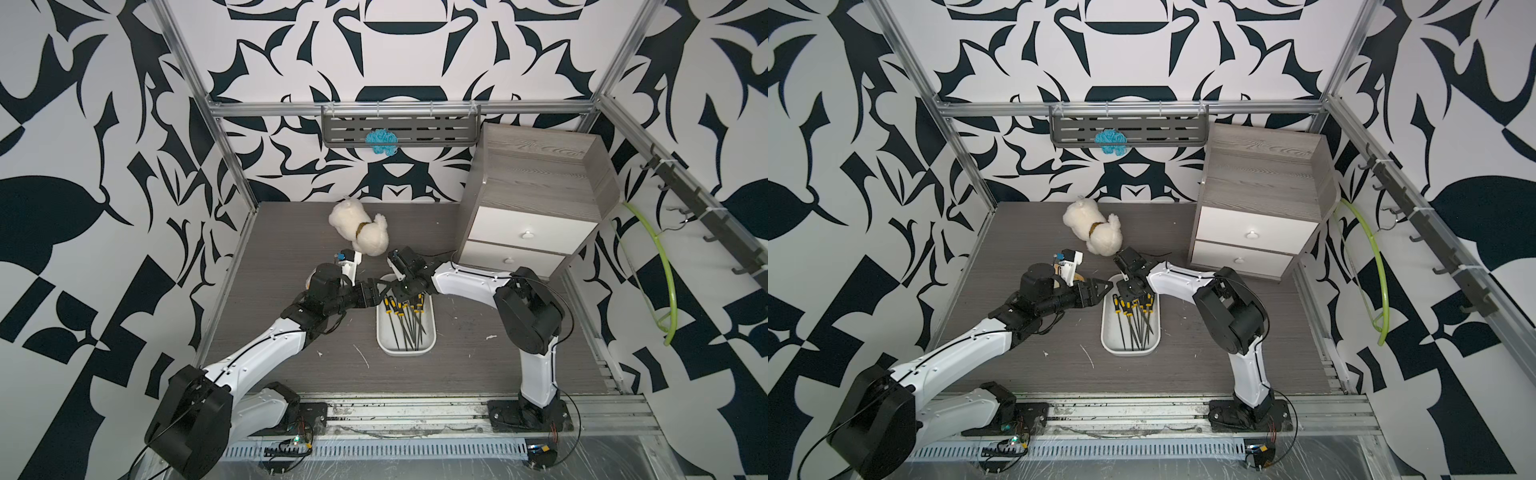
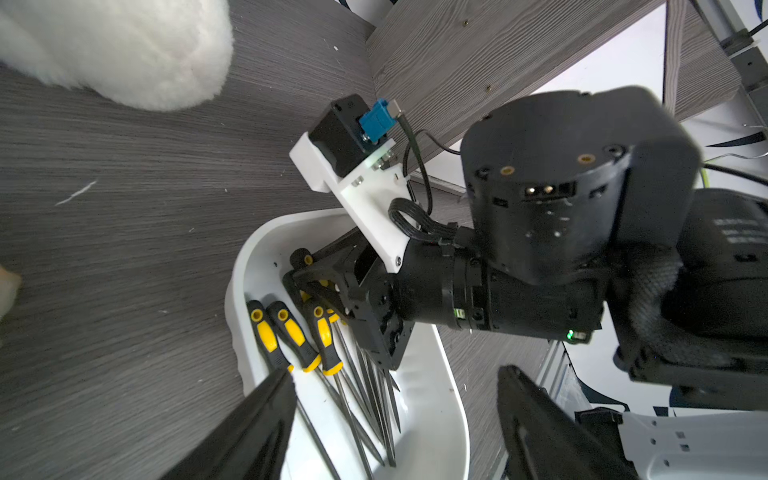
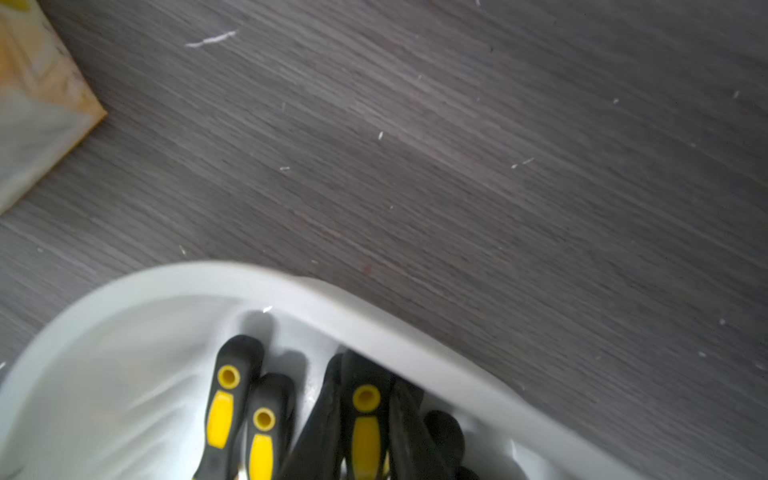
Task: Take the file tool out of the storage box
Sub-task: Pick up the file tool from the storage box.
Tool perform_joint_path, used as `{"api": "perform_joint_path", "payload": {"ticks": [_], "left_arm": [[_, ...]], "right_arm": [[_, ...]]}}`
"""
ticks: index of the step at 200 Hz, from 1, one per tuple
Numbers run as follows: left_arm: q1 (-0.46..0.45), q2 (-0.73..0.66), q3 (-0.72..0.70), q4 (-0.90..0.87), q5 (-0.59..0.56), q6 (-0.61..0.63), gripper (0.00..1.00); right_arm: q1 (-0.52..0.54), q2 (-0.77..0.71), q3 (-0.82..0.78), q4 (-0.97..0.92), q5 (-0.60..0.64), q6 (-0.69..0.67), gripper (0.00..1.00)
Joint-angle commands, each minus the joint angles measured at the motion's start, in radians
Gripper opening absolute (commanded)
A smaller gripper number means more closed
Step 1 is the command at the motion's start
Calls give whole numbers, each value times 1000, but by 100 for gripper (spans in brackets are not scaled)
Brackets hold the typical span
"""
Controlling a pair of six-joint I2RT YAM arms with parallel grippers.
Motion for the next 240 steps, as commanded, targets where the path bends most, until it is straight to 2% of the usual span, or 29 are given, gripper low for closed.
{"api": "perform_joint_path", "payload": {"ticks": [1,28,52,86,101,139,165,183,211,227,240], "left_arm": [[-1,-14,30,-16,10,14,82],[-1,-16,28,-17,11,14,82],[0,-17,27,-17,9,12,82],[-1,0,13,45,60,-17,82],[-1,16,-4,113,101,-53,82],[-10,68,-51,337,219,-137,82],[-32,94,-44,375,252,-122,81],[-42,102,-51,422,276,-123,80],[-63,64,-86,474,245,-126,79],[-67,25,-90,411,192,-122,79],[-66,26,-80,390,203,-110,77]], "right_arm": [[12,-69,4,-19,10,-3,21],[15,-133,0,-18,22,-5,16],[15,-189,-15,-21,30,-7,15],[14,-303,-51,32,-4,-6,12],[7,-361,-57,56,-57,-4,11],[-14,-486,-82,132,-159,105,7],[-42,-573,-147,239,-206,237,6],[-45,-594,-143,256,-212,275,4],[-46,-581,-123,265,-212,289,4],[-55,-573,-134,308,-234,318,4],[-56,-570,-137,334,-237,335,4]]}}
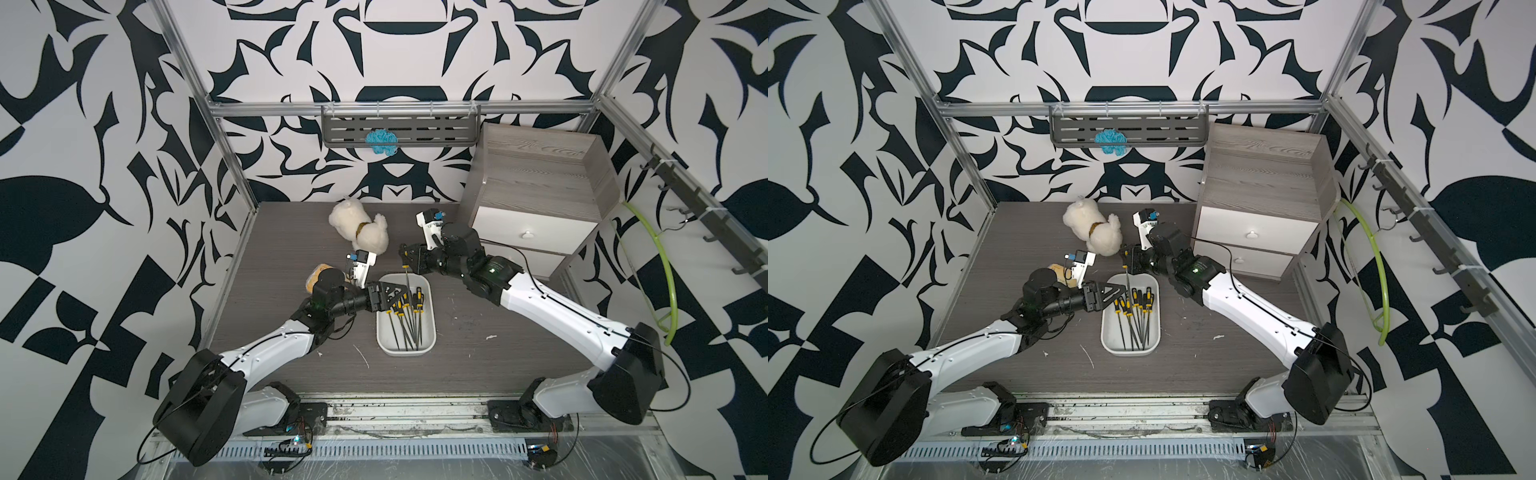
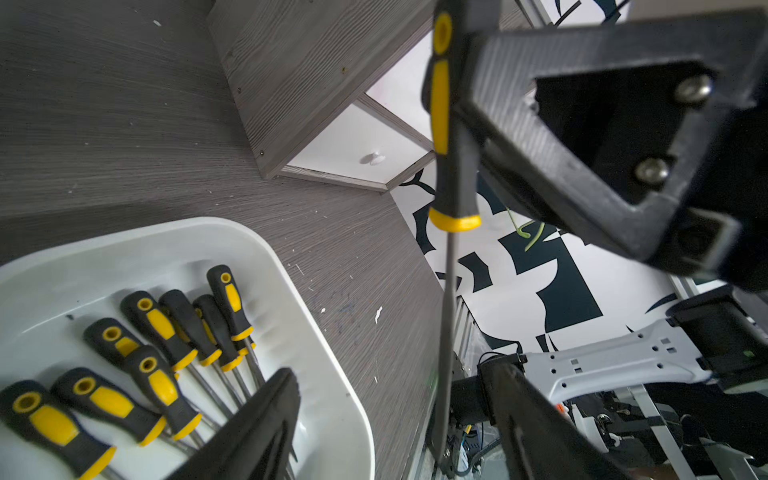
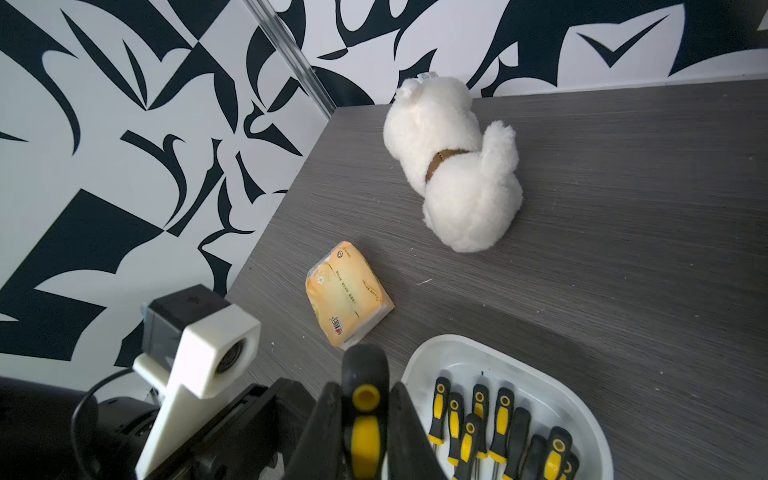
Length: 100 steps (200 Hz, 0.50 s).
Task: Take the file tool out of the storage box
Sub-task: Pick up the file tool from the storage box.
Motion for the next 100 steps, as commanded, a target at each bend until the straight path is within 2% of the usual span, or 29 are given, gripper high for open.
{"api": "perform_joint_path", "payload": {"ticks": [1,31,54,89,100], "left_arm": [[-3,-28,0,-13,-10,18,76],[-3,28,18,13,32,-12,72],[-6,34,15,15,24,-22,50],[-5,29,19,3,28,-25,49],[-7,33,21,6,35,-26,31]], "right_arm": [[-5,-7,7,105,-32,59,4],[-5,11,19,132,-45,89,4],[-6,16,3,162,-40,89,3],[-5,31,-2,187,-37,95,4],[-5,36,-5,201,-35,96,3]]}}
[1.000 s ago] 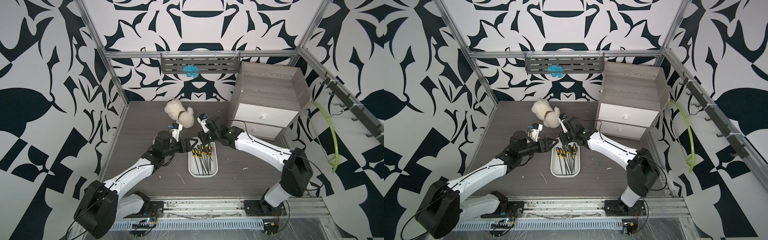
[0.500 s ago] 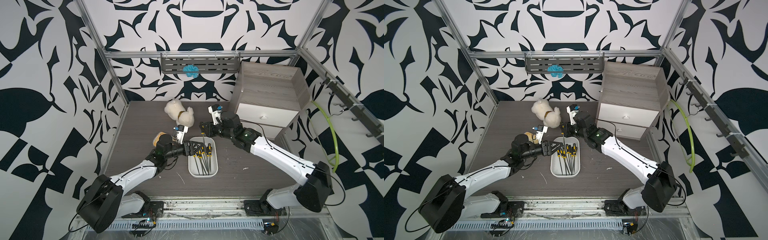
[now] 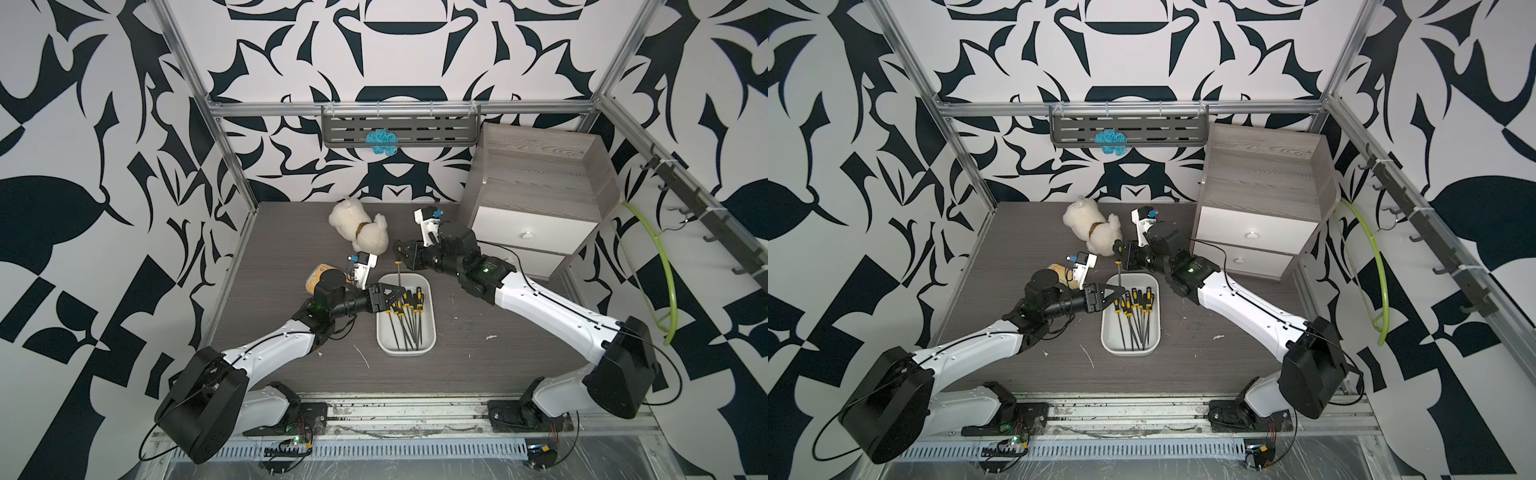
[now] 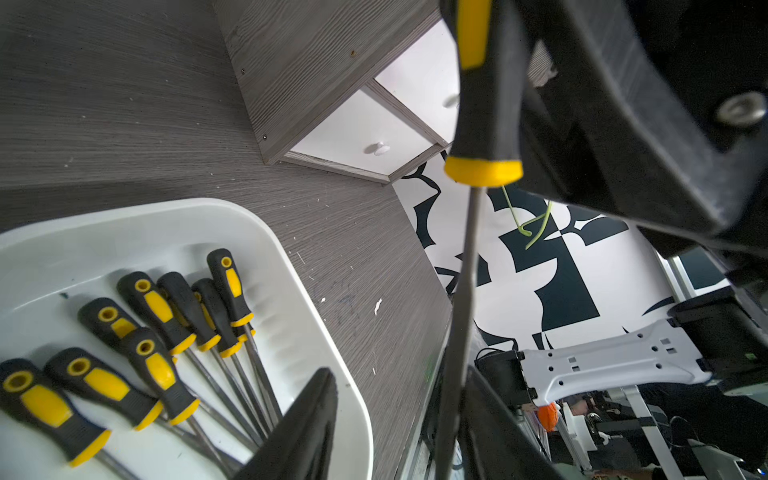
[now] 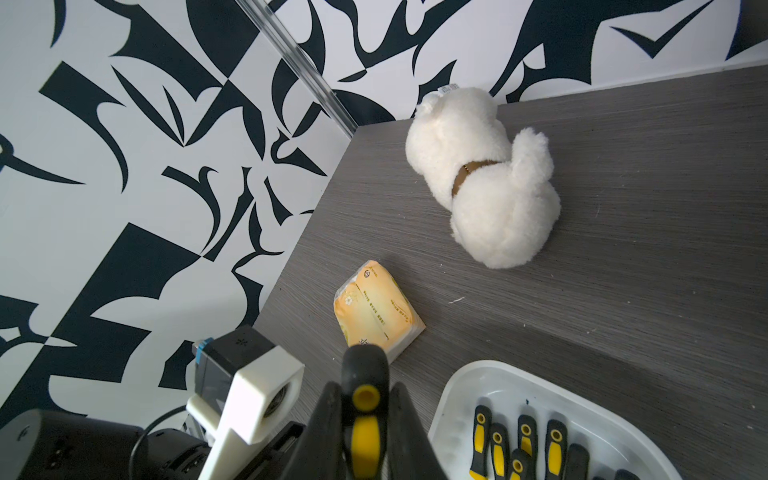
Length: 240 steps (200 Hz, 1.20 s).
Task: Take the file tool out of the storage box
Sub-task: Pick up the file tool from the storage box.
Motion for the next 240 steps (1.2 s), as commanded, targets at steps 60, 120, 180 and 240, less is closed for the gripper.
{"api": "perform_joint_path", "payload": {"ticks": [60,120,180,240], "left_arm": [[-6,6,23,3,29,-10,12],[-7,14,33,-36,17,1,1],[-5,-48,156,-556,-192,144,0],[-3,-97,259,-1079,-409,204,0]], "right_arm": [[-5,-6,14,72,35,-22,4],[-4,-11,-25,86,23,-18,27],[-5,-136,-62,-51,64,-133,40],[-5,-198,-112,-287,97,-263,40]]}}
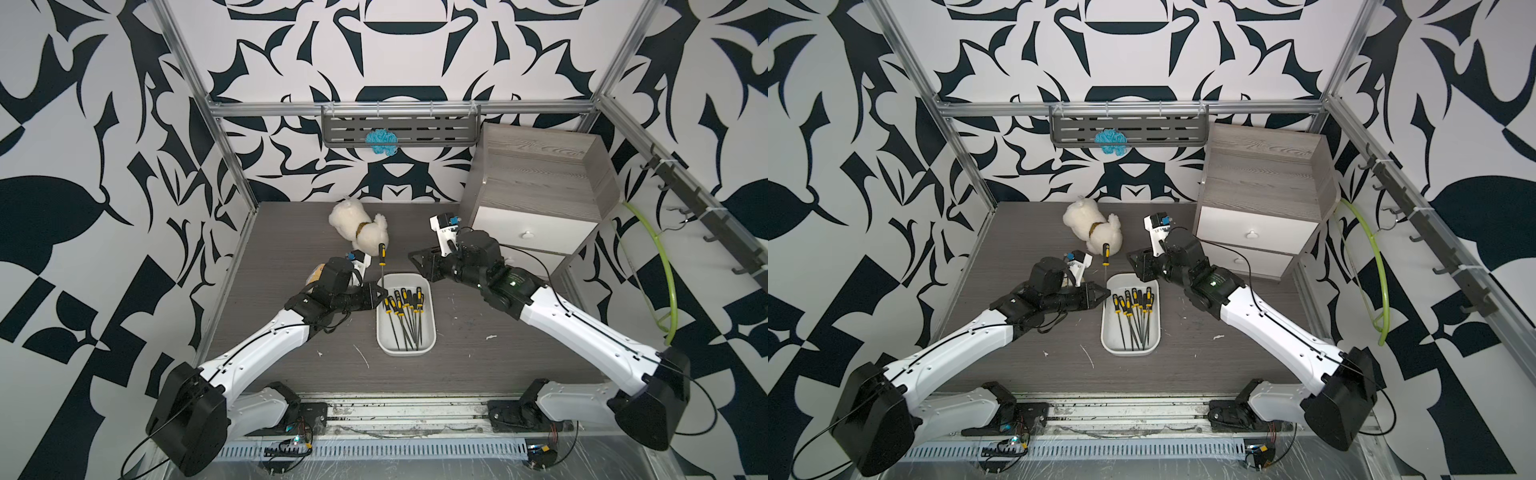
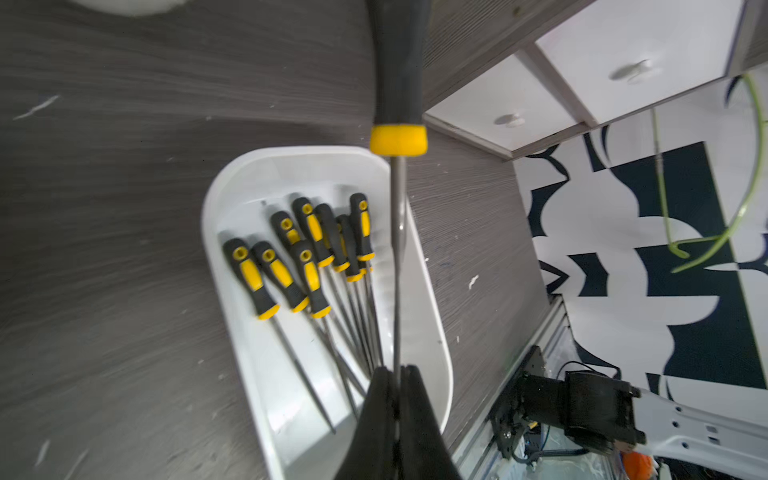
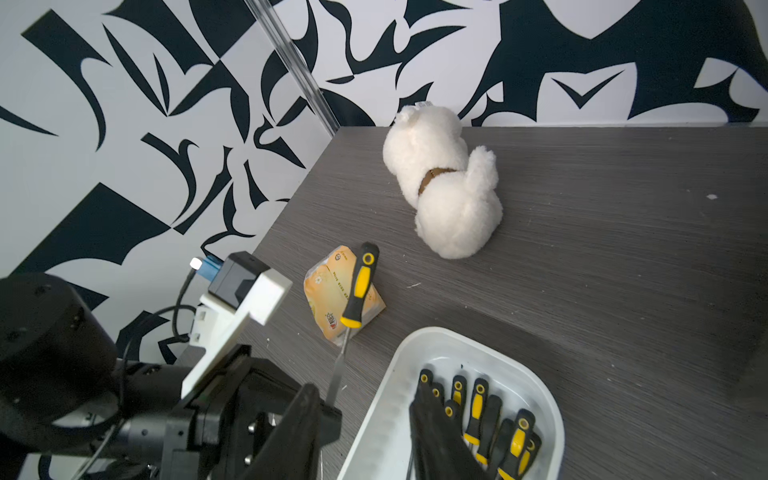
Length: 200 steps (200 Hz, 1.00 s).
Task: Take the file tool out of the storage box
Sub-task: Pick up the file tool from the storage box, then place the file tool at the center of the board.
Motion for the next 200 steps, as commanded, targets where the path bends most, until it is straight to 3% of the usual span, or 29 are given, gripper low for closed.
{"api": "perform_joint_path", "payload": {"ticks": [1,28,117,200], "left_arm": [[3,-19,17,-297,-138,35,0],[3,19,27,-388,-191,35,0],[-5,204,-96,-260,-23,-20,0],[-18,338,-49,-271,-74,-18,4]], "right_arm": [[-1,5,-32,-118,31,-85,40],[-2,38,-61,-131,51,-96,40],[-1,155,-57,-116,-26,-72,37],[46,346,25,-130,-14,-80,33]]}}
